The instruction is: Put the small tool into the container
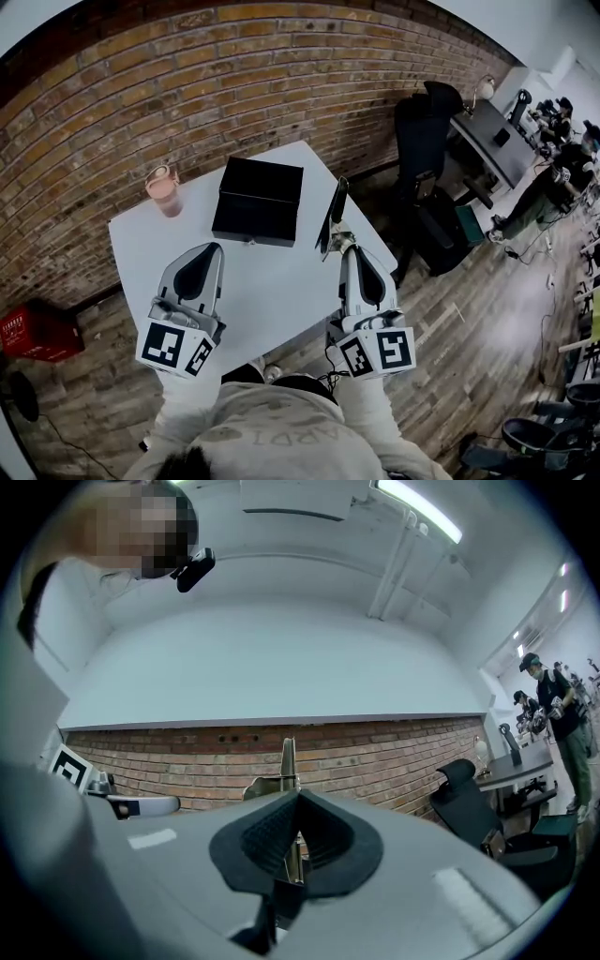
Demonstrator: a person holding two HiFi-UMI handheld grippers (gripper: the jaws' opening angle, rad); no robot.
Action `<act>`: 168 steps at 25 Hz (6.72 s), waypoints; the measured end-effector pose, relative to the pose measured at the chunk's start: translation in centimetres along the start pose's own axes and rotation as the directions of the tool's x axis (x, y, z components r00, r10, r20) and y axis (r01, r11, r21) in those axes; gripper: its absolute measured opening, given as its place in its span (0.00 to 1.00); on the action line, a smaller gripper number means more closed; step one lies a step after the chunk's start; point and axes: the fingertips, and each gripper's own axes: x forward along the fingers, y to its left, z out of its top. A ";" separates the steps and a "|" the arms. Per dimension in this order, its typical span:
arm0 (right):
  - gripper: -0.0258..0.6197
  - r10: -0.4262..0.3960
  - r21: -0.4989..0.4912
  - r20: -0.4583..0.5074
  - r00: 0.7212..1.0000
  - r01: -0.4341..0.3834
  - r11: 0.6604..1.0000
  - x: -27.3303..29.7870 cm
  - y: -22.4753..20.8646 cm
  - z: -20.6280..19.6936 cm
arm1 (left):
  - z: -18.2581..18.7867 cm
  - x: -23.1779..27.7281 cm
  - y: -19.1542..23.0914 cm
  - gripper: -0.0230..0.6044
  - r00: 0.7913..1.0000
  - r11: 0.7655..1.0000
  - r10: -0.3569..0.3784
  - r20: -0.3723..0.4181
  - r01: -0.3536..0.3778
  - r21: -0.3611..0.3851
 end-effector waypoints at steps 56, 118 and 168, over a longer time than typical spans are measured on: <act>0.05 0.241 -0.331 -0.699 0.674 -0.603 0.726 20.5 3.4 -29.7 | -9.7 4.2 14.4 0.04 0.974 0.974 0.176 -0.140 -0.193 -0.116; 0.05 0.257 -0.143 -0.782 0.568 -0.565 0.812 20.4 6.7 -32.3 | -9.8 1.2 16.5 0.04 0.970 0.966 0.202 -0.136 -0.220 -0.134; 0.06 0.202 0.004 -0.251 0.947 -0.208 0.978 4.8 4.4 -6.1 | -1.4 -1.7 3.3 0.04 0.999 0.999 0.028 -0.032 -0.029 -0.016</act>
